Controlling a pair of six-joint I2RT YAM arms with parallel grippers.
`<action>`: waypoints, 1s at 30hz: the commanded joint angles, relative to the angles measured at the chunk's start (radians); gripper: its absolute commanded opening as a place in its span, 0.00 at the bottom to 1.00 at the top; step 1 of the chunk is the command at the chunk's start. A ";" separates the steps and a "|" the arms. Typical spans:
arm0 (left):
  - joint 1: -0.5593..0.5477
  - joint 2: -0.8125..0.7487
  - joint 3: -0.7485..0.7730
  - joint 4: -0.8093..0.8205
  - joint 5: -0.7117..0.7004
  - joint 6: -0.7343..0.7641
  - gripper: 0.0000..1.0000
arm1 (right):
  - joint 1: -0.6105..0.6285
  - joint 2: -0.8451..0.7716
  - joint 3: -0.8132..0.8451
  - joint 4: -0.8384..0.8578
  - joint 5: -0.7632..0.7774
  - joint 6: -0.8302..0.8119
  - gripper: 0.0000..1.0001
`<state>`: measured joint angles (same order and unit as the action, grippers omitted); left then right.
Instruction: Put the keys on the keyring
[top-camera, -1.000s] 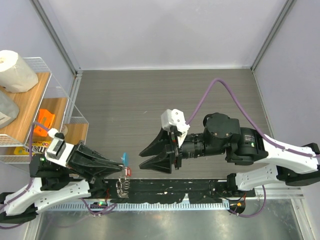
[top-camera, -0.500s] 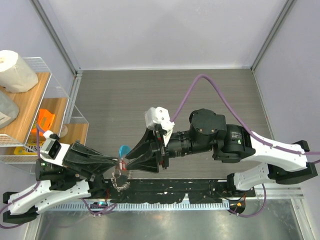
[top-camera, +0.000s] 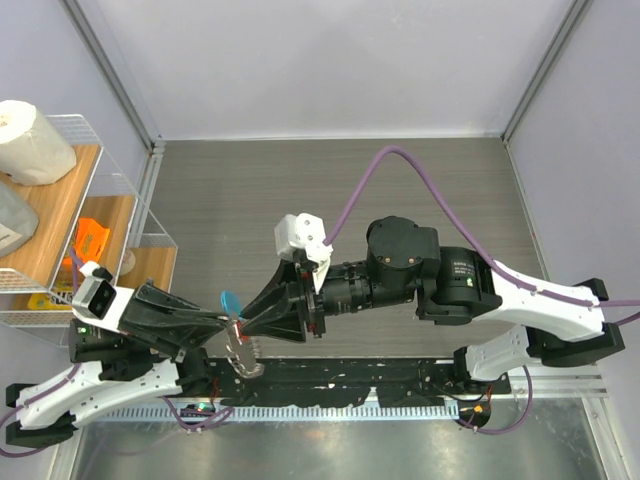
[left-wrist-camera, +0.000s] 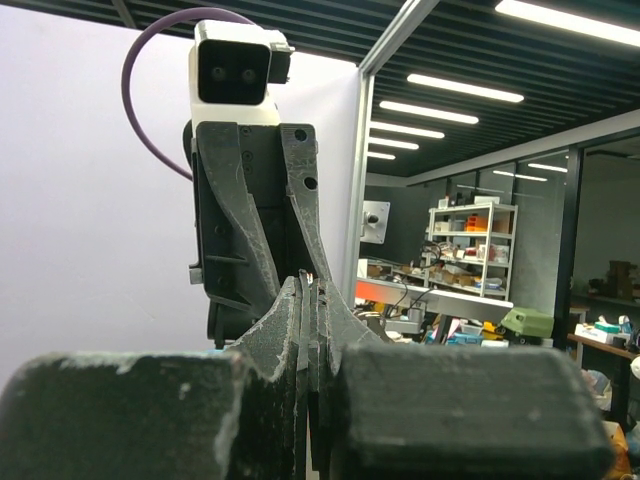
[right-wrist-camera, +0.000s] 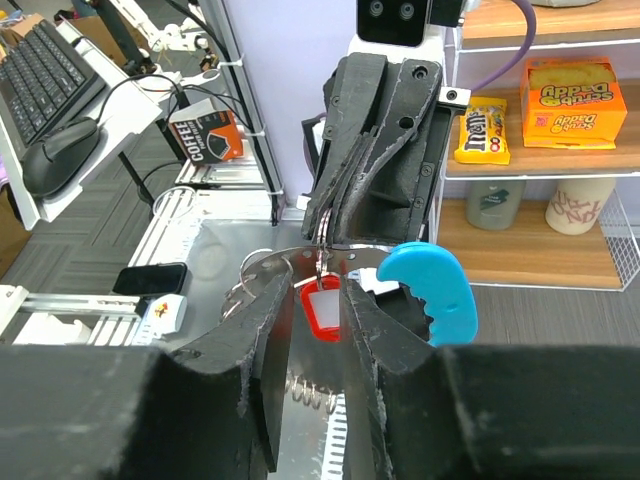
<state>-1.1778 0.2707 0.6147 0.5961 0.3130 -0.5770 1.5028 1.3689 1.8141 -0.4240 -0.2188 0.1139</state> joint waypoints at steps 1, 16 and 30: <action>0.000 0.010 0.006 0.077 -0.023 -0.012 0.00 | 0.008 0.013 0.059 -0.002 0.024 -0.023 0.31; 0.000 0.002 0.000 0.080 -0.025 -0.014 0.00 | 0.023 0.048 0.094 -0.022 0.032 -0.037 0.06; -0.002 0.015 0.000 0.108 -0.026 -0.021 0.00 | 0.028 -0.007 -0.125 0.149 0.012 0.020 0.06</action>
<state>-1.1782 0.2707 0.6048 0.6178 0.3180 -0.5964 1.5230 1.3750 1.7191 -0.3202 -0.2039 0.1112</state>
